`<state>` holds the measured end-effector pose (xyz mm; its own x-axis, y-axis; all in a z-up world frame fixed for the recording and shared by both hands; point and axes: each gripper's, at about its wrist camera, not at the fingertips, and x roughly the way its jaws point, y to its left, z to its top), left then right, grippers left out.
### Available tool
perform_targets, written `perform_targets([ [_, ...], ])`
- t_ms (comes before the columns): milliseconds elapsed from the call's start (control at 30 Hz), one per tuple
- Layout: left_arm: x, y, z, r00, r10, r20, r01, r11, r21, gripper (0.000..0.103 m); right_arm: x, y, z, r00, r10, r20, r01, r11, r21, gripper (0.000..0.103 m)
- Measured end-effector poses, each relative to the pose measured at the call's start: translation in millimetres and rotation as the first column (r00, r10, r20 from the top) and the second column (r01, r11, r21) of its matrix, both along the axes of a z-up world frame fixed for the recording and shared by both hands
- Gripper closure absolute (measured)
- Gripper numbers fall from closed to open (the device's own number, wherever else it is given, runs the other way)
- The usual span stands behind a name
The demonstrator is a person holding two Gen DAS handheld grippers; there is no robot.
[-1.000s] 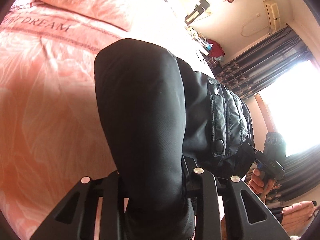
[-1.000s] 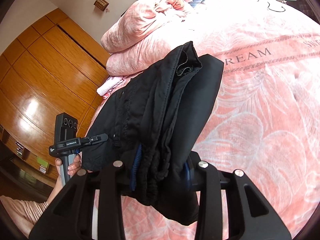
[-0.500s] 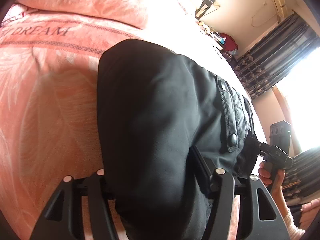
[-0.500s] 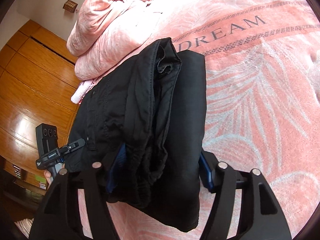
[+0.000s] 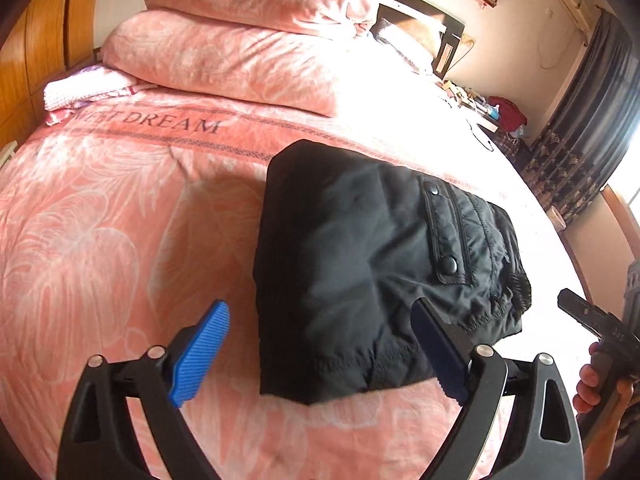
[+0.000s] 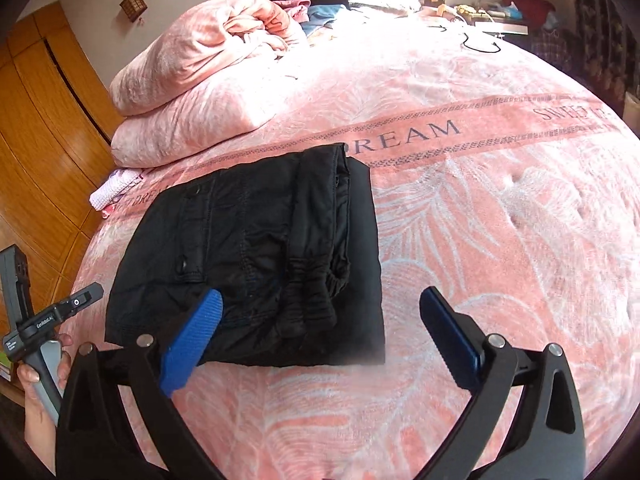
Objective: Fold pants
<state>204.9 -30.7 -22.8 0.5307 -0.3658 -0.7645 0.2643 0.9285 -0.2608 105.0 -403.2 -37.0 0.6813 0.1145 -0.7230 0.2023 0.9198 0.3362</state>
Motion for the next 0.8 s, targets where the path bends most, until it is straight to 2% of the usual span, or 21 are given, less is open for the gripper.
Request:
perform_targets([
  [67, -15, -2, 5, 1.000, 0.003, -0.017, -0.003, 1.000, 0.004, 0.008, -14, 11, 12, 0.999, -0.035, 0.008, 0.035, 0.999, -0.011, 0.003],
  [133, -29, -3, 8, 0.999, 0.006, -0.036, -0.006, 1.000, 0.005, 0.008, -26, 24, 22, 1.000, -0.024, 0.008, 0.025, 0.999, -0.028, 0.003],
  [233, -52, -4, 14, 0.999, 0.017, -0.028, -0.017, 1.000, 0.010, 0.004, -45, 45, 35, 1.000, -0.025, 0.005, 0.025, 0.993, -0.111, 0.003],
  [333, -72, -2, 20, 0.999, 0.038, -0.009, -0.038, 0.998, 0.053, 0.004, -61, 65, 42, 1.000, -0.028, 0.002, 0.028, 0.983, -0.181, 0.003],
  [533, -108, 9, 26, 1.000, 0.004, 0.016, -0.007, 0.984, 0.180, 0.004, -89, 98, 39, 0.999, 0.010, -0.040, -0.019, 0.978, -0.209, 0.003],
  [700, -130, 17, 23, 1.000, -0.014, 0.026, 0.009, 0.983, 0.182, 0.004, -109, 121, 41, 0.997, 0.038, -0.062, -0.050, 0.978, -0.204, 0.003],
  [800, -126, 7, 23, 0.998, -0.047, 0.029, 0.042, 0.985, 0.166, 0.004, -107, 131, 49, 0.998, 0.043, -0.040, -0.052, 0.965, -0.258, 0.003],
])
